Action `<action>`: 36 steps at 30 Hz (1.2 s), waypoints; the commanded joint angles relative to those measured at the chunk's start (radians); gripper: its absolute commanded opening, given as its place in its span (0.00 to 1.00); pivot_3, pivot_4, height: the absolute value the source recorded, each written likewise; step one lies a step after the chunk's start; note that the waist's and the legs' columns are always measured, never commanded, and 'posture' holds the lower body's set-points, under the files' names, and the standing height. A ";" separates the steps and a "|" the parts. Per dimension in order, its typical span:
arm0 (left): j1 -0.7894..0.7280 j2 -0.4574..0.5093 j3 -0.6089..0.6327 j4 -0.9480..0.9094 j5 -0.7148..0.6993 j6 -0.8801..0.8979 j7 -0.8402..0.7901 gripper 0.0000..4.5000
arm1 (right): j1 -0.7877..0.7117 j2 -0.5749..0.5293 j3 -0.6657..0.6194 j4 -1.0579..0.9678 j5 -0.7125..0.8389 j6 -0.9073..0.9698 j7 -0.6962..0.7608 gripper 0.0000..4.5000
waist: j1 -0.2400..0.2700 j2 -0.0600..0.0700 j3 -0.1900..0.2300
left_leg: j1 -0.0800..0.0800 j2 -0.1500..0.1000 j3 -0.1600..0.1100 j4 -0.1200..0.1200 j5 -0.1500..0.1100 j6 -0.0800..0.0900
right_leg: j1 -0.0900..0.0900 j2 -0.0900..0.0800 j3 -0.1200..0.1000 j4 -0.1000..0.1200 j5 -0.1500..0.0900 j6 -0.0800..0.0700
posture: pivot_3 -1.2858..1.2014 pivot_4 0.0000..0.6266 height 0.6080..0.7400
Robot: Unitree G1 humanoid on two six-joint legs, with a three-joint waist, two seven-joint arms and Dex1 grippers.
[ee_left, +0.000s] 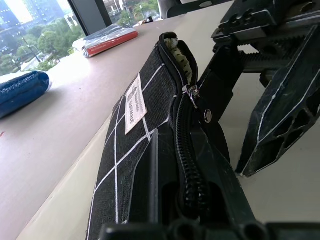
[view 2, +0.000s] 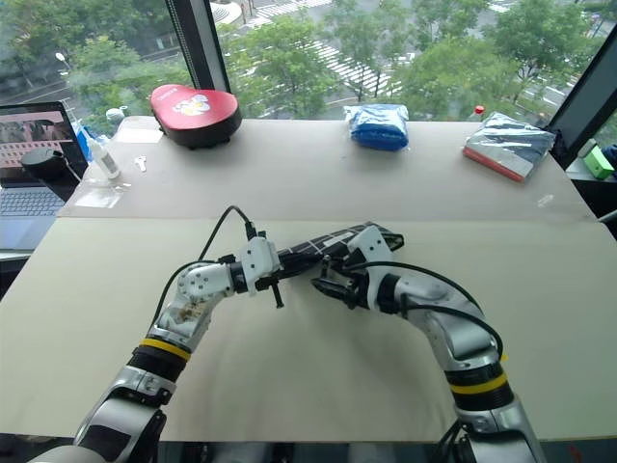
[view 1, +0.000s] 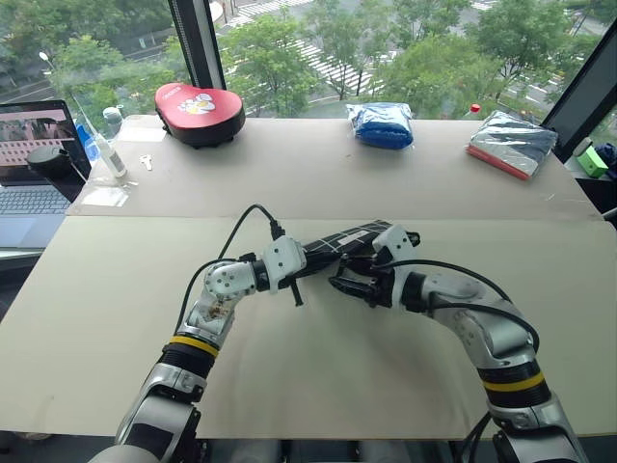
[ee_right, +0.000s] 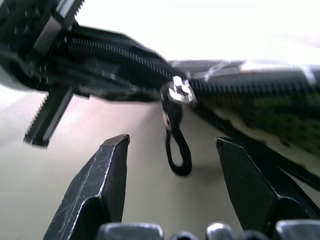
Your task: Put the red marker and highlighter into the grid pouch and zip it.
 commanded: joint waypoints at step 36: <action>-0.001 -0.003 0.011 -0.040 -0.013 -0.004 0.012 0.00 | 0.132 -0.428 -0.325 0.129 0.028 -0.084 0.153 0.00 | 0.000 0.000 0.000 | -0.001 0.001 0.001 0.000 -0.001 0.001 | 0.000 0.000 0.000 -0.001 0.000 0.000 | 0.52 0.24 1.00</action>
